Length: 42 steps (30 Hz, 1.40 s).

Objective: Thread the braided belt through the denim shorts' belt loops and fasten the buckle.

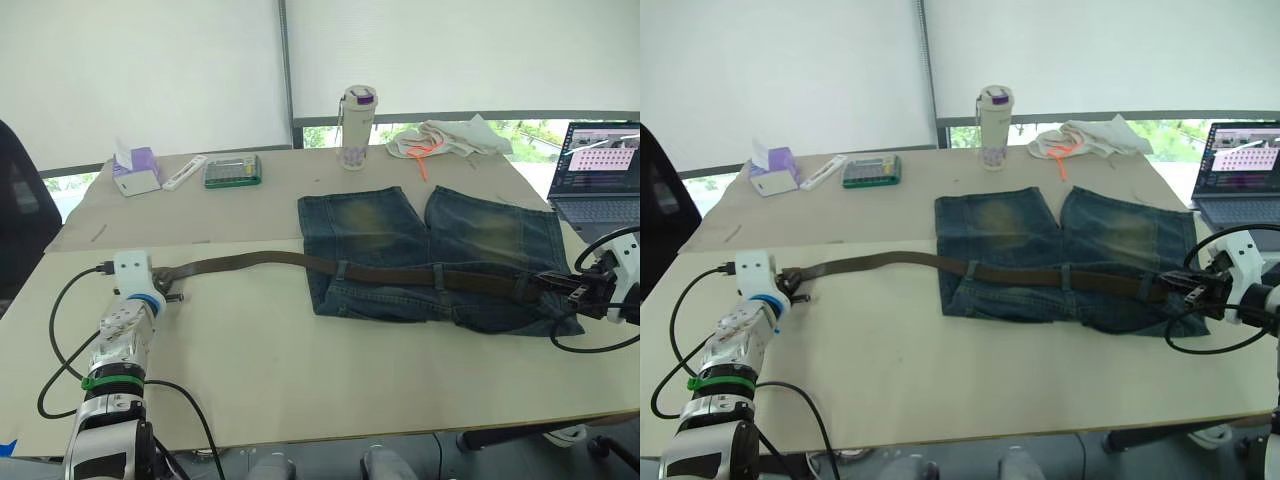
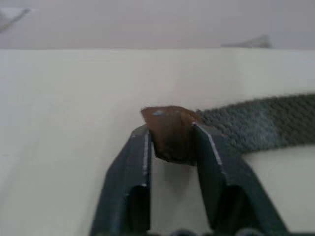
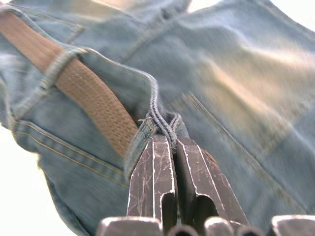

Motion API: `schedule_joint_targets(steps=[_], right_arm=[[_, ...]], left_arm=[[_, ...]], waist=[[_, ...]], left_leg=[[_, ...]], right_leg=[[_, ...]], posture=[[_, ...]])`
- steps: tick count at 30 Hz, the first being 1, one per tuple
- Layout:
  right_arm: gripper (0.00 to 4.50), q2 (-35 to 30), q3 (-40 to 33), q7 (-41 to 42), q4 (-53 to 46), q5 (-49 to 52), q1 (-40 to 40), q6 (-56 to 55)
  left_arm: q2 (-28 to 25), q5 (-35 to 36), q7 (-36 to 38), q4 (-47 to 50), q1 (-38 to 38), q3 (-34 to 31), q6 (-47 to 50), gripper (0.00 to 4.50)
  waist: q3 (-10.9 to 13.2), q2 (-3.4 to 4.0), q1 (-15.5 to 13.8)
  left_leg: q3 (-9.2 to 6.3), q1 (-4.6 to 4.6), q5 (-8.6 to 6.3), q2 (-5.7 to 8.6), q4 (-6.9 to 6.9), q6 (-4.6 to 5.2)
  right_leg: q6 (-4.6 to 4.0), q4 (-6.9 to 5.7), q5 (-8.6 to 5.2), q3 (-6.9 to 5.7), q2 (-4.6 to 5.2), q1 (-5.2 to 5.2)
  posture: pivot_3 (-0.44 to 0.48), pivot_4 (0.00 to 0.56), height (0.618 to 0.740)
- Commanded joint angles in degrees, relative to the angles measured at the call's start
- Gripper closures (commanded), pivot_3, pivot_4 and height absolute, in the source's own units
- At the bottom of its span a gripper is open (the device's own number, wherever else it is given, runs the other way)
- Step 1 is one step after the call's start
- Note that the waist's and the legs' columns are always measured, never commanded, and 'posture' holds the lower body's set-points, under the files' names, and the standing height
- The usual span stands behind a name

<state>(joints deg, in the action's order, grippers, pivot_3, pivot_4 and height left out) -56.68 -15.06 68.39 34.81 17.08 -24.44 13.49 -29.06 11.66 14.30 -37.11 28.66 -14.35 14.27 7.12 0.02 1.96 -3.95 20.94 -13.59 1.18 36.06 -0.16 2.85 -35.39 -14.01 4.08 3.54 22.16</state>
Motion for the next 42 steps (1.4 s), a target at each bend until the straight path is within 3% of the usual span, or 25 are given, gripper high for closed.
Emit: schedule_joint_targets(steps=[1,6,9,11,14,18,20,24,28,34,38,42], right_arm=[[4.5,0.1,-2.1,-0.9,-3.8,1.6,0.8,-0.4],[4.5,0.3,-2.9,-1.8,-5.5,2.0,2.9,-0.2],[4.5,0.6,-3.5,-2.4,-6.6,2.2,4.1,0.0],[4.5,0.8,-3.7,-2.7,-7.0,2.3,4.5,0.1],[4.5,1.1,-3.9,-3.0,-7.7,2.5,5.2,0.3],[4.5,1.4,-3.9,-3.3,-8.2,2.5,5.2,0.7],[4.5,1.6,-3.9,-3.5,-8.9,2.7,5.7,0.8],[4.5,1.8,-4.0,-3.8,-10.4,3.4,6.9,1.3],[4.5,2.3,-4.2,-3.3,-14.0,5.2,8.8,3.4],[4.5,2.7,-5.3,-4.1,-22.4,8.6,12.7,9.4],[4.5,2.0,-6.8,-3.8,-32.5,13.9,16.0,17.6],[4.5,1.5,-7.2,-4.3,-36.1,13.8,19.2,19.6]], left_arm=[[-0.6,-2.8,-2.6,-0.9,0.2,0.8,0.3,1.7],[-2.7,-6.2,-17.0,-0.4,3.7,-3.6,-2.9,0.07],[-3.2,-6.5,-21.7,-0.2,6.8,-5.2,-4.3,0.07],[-1.2,-3.4,-17.0,0.3,9.4,-5.4,-8.5,0.07],[2.7,1.2,-1.2,2.5,13.7,-1.3,-11.8,0.07],[4.4,1.4,13.4,3.1,16.2,4.8,-11.8,0.07],[4.5,-1.4,21.7,2.3,17.7,11.6,-7.7,0.07],[7.2,-2.3,30.4,0.1,21.5,17.4,-4.0,0.07],[11.4,-4.8,35.5,-8.2,27.1,21.2,-5.3,0.07],[18.3,-8.0,35.7,-27.9,34.1,21.4,-11.5,0.07],[19.5,-10.3,36.0,-33.6,35.8,21.4,-14.4,0.07],[20.2,-11.6,36.0,-36.0,36.5,20.8,-15.9,0.07]], waist=[[0.0,-0.01,-0.5],[0.2,-0.29,-0.9],[0.3,-0.62,-0.9],[0.4,-0.68,-1.2],[0.4,-0.69,-2.3],[0.4,-0.69,-2.3],[0.4,-0.7,-1.5],[0.4,-0.72,-0.8],[0.4,-0.74,-0.9],[0.4,-0.78,-0.7],[0.5,-0.87,0.0],[0.5,-0.86,-0.2]], left_leg=[[-0.01,0.03,0.0,0.01,0.06,0.0],[-0.04,0.04,0.0,-0.02,0.06,0.0],[-0.12,0.11,0.0,-0.07,0.06,0.0],[-0.17,0.13,0.0,-0.04,0.07,-0.01],[-0.14,0.14,0.03,0.07,0.07,-0.07],[-0.08,0.21,0.05,0.34,0.09,-0.09],[-0.05,0.22,0.04,0.32,0.06,-0.08],[-0.05,0.2,0.05,0.29,0.07,-0.06],[-0.05,0.23,0.04,0.27,0.17,-0.05],[-0.04,0.25,0.0,0.29,0.22,0.02],[-0.07,0.25,-0.01,0.21,0.22,0.03],[-0.13,0.31,-0.01,0.2,0.26,0.03]], right_leg=[[0.0,0.0,0.0,-0.01,0.01,0.0],[0.0,-0.02,0.0,0.0,0.02,0.06],[-0.01,-0.07,0.01,-0.03,-0.01,0.16],[-0.01,-0.07,0.01,-0.07,0.02,0.15],[0.0,-0.03,0.02,-0.17,0.21,0.1],[0.09,0.13,0.06,-0.18,0.36,0.07],[0.11,0.18,0.06,-0.16,0.35,0.08],[0.13,0.12,0.04,-0.15,0.29,0.06],[0.16,0.09,0.03,-0.15,0.23,0.06],[0.23,0.13,-0.02,-0.13,0.23,0.02],[0.23,0.08,-0.02,-0.1,0.14,0.04],[0.26,0.08,-0.03,-0.13,0.11,0.03]], posture=[[0.0,0.15,0.74],[0.0,0.15,0.74],[0.0,0.15,0.74],[0.0,0.15,0.74],[0.0,0.15,0.74],[0.0,0.15,0.74],[0.0,0.15,0.74],[0.0,0.15,0.74],[0.0,0.15,0.74],[0.0,0.15,0.74],[0.0,0.15,0.74],[0.0,0.15,0.74]])
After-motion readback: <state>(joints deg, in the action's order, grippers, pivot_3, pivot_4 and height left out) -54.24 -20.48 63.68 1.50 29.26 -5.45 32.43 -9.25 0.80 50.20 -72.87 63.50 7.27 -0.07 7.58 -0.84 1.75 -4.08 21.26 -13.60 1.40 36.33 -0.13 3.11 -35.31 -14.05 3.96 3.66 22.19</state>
